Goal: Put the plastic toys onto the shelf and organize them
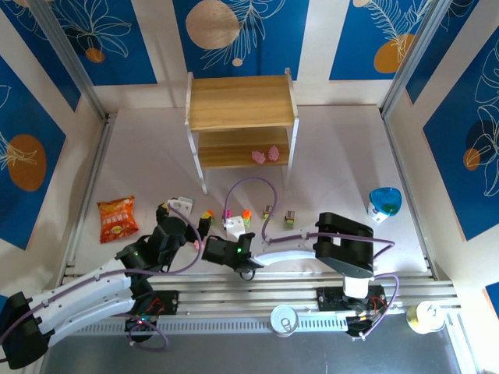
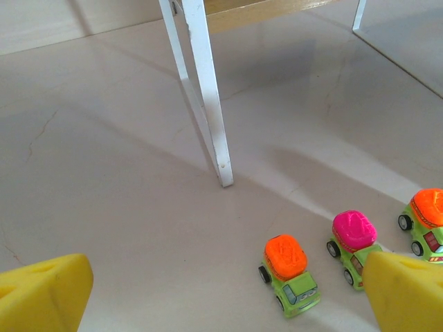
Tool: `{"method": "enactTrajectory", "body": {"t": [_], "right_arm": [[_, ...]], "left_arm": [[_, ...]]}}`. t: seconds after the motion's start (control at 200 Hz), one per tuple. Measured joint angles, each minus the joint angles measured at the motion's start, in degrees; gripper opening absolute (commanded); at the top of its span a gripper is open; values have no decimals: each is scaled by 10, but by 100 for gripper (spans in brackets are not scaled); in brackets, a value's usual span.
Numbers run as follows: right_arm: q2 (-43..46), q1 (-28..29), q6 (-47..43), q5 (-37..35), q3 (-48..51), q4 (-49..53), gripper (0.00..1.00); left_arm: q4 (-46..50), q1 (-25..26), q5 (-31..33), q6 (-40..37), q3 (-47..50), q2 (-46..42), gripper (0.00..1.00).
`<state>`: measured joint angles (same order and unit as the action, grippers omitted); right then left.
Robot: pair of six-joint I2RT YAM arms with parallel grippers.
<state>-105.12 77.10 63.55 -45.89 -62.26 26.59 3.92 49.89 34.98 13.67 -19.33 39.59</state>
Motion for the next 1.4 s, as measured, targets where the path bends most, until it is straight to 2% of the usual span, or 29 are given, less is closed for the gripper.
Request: {"method": "enactTrajectory", "body": {"t": [0.89, 1.17, 1.401], "right_arm": [[-21, -19, -9, -23, 24, -55, 46], [-24, -18, -14, -34, 28, -70, 42], [-26, -18, -15, -44, 28, -76, 29]], "left_arm": [[0, 0, 0, 0, 0, 0, 100], [0, 0, 0, 0, 0, 0, 100], [0, 0, -2, 0, 0, 0, 100]]}}
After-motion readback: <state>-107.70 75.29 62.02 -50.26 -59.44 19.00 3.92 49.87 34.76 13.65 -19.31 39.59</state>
